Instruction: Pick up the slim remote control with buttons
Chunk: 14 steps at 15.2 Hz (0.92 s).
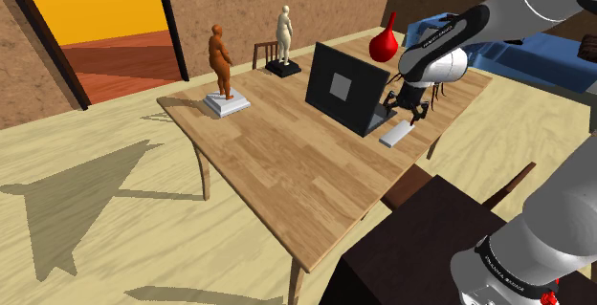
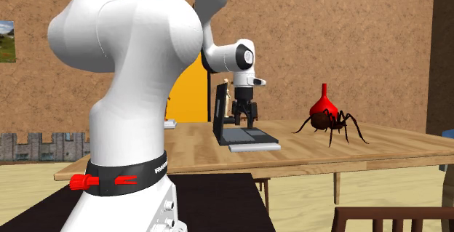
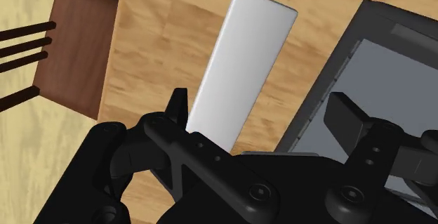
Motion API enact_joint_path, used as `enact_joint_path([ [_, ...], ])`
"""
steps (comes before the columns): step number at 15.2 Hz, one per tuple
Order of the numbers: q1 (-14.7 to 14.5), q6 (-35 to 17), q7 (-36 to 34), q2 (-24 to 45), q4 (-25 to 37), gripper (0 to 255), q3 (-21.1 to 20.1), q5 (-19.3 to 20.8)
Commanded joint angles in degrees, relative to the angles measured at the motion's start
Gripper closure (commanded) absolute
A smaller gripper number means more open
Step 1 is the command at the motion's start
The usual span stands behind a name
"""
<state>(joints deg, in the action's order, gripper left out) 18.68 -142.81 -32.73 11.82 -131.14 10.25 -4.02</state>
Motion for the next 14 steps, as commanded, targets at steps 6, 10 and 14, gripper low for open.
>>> enact_joint_path([
  [6,3.2,-5.1,-0.6,9.6,4.2,0,0.3,-5.4],
  [10,3.7,-7.6,0.2,12.3,4.5,0,-0.4,-6.4],
  [14,3.8,-8.5,0.5,13.3,4.5,255,-0.7,-6.8],
])
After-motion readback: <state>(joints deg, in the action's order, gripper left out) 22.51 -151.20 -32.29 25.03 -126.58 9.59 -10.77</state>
